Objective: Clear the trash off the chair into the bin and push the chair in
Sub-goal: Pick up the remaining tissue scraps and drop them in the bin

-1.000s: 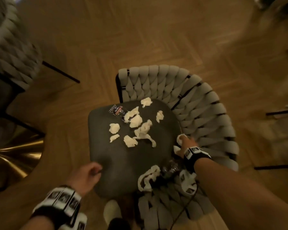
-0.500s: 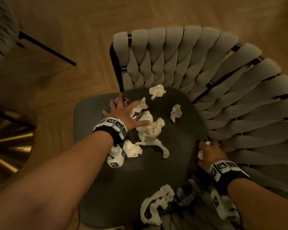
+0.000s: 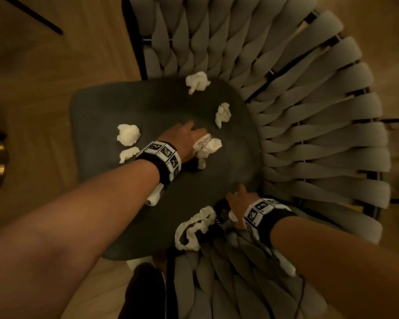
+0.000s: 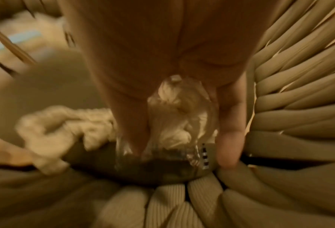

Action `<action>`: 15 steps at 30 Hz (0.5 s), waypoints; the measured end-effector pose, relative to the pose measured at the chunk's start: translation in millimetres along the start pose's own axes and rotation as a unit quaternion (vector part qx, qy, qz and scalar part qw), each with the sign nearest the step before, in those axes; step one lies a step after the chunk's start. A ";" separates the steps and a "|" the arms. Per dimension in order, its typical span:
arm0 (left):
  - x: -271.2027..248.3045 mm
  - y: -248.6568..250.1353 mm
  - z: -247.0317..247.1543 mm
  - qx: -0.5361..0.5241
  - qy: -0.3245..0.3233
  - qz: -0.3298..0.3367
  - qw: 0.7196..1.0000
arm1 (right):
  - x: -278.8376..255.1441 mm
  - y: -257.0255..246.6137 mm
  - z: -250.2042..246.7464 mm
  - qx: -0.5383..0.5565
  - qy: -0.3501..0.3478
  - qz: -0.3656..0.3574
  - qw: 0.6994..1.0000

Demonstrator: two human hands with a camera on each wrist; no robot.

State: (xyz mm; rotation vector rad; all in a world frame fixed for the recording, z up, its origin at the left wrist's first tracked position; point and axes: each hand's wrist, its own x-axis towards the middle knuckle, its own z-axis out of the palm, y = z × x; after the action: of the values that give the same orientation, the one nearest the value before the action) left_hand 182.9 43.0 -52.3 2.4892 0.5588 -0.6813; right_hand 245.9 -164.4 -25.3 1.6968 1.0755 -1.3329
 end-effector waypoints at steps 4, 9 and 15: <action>-31.8 -15.7 -30.5 -0.050 0.132 0.023 0.990 | 23.3 -19.0 4.5 0.015 0.045 0.035 0.998; -79.3 -81.2 -42.2 -0.058 0.172 -0.063 0.981 | 37.4 -10.1 1.2 -0.043 0.050 -0.012 0.998; -79.8 -85.2 15.1 -0.036 0.007 -0.151 0.988 | 12.8 23.4 -45.1 0.020 0.108 0.013 0.994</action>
State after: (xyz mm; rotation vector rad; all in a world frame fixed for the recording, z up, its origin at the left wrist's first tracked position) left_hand 71.9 82.2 -49.0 2.3669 0.9605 -0.7425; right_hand 286.1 -130.9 -27.4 1.9122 1.1487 -1.1819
